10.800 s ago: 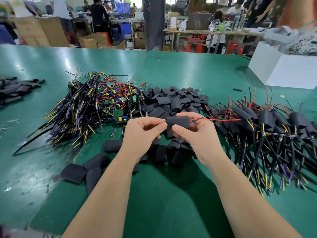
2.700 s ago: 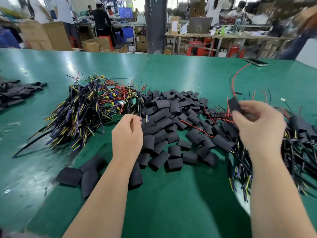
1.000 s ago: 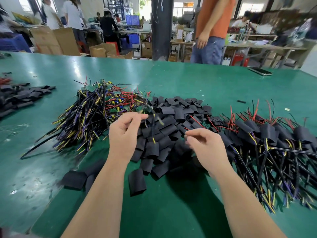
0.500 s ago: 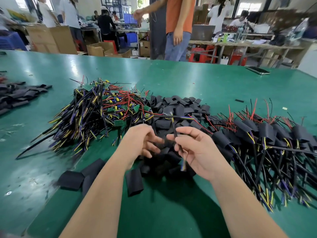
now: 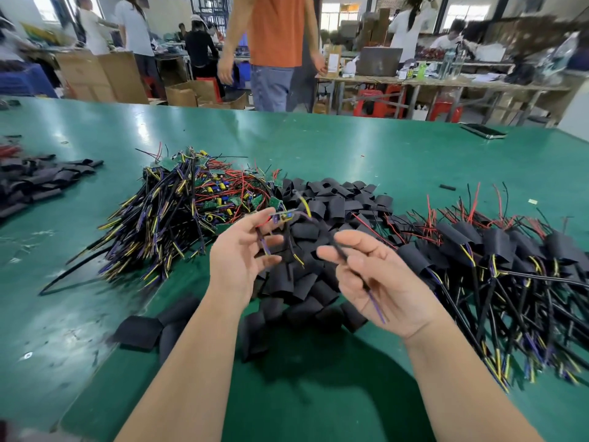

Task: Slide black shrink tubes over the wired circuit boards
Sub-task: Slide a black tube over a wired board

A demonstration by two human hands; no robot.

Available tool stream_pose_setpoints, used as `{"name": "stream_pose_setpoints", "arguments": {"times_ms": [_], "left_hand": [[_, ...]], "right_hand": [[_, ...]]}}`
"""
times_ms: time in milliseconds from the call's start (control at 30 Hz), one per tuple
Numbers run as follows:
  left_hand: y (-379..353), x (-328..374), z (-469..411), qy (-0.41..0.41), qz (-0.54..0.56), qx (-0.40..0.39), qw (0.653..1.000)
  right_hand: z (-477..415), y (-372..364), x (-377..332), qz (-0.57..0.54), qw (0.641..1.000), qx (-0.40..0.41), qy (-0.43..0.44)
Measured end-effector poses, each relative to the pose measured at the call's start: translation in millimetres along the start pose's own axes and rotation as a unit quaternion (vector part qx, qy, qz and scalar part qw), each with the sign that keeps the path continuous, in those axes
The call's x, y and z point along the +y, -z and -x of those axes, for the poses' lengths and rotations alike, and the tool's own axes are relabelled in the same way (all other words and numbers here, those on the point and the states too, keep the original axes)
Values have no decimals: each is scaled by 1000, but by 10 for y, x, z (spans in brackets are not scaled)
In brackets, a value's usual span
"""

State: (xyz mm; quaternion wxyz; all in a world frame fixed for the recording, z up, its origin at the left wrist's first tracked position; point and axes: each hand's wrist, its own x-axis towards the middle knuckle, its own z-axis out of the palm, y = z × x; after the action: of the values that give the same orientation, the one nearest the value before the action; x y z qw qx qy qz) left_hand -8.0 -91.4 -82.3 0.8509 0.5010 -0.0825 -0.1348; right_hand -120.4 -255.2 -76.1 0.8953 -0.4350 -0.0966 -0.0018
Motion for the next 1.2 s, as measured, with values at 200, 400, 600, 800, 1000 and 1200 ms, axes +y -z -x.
{"name": "stream_pose_setpoints", "arguments": {"times_ms": [200,400,600,800,1000,1200], "left_hand": [[2,-47,-82,-67,-78,135,985],[-101,-224,-250,-56,-445,122,885],[-214,-199,-345,-25,-699,107,706],[-220,48,-389,2,-697,64,714],[43,681,-232,-94,-720,133,675],[178,867,-79,-2,-786,171,594]], "right_hand": [[64,79,-178,-243,967,-69,43],[103,140,-266,-333,937,-69,76],[136,189,-344,-345,932,-58,90],[136,176,-339,-351,931,-53,82],[129,154,-318,-353,929,-72,80],[111,111,-259,-160,980,-3,121]]}}
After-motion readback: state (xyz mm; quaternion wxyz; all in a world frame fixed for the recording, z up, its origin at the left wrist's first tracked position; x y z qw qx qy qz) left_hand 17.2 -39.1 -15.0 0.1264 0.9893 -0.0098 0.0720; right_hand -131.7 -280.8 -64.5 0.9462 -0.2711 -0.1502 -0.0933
